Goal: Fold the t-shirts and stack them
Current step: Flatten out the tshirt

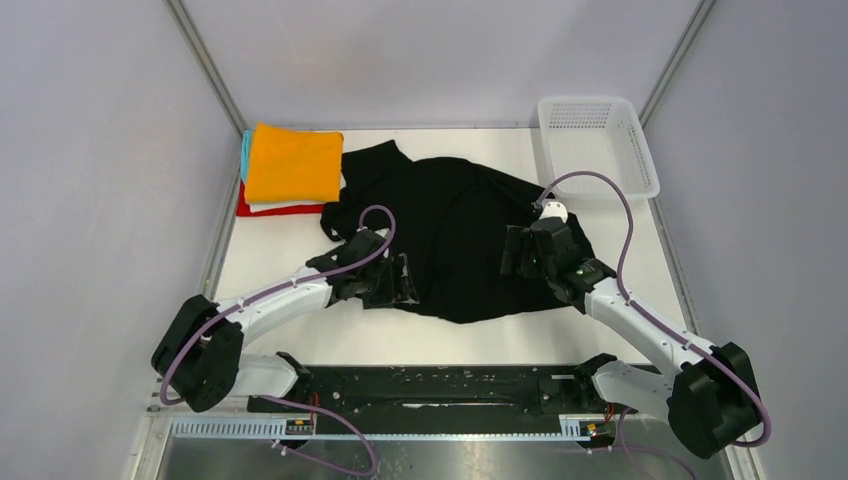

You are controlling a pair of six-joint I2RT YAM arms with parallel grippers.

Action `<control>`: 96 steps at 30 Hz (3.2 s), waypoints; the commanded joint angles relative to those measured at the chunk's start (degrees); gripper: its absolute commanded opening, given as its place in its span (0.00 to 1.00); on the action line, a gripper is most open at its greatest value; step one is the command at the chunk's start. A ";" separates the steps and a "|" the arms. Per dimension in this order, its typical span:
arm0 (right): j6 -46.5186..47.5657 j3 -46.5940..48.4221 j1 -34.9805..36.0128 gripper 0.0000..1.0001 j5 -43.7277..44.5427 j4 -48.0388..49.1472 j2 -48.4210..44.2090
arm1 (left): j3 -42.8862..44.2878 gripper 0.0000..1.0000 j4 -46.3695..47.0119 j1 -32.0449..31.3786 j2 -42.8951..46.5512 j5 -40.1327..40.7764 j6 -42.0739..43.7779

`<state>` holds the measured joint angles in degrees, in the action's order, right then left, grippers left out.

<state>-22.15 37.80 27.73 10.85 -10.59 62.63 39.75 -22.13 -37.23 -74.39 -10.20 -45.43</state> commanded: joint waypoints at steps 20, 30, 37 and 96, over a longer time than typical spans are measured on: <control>1.90 -2.42 -2.06 0.99 11.45 -1.61 -6.54 | 17.97 0.28 -11.69 -9.16 -15.08 23.37 5.23; 0.87 -3.14 -4.00 0.99 12.82 -2.06 -7.45 | 18.26 0.00 -12.55 -9.02 -13.95 26.58 4.88; -1.33 -4.48 -5.34 0.99 16.19 -2.66 -9.28 | 13.08 0.00 -14.81 -9.03 -3.00 39.26 -0.89; -15.31 -5.00 -37.04 0.00 -8.95 0.88 16.72 | -5.78 0.00 -20.25 -9.09 25.74 42.27 -15.92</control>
<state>-39.09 34.00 -9.50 4.86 -6.33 79.75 29.30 -44.10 -46.35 -47.20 27.29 -61.14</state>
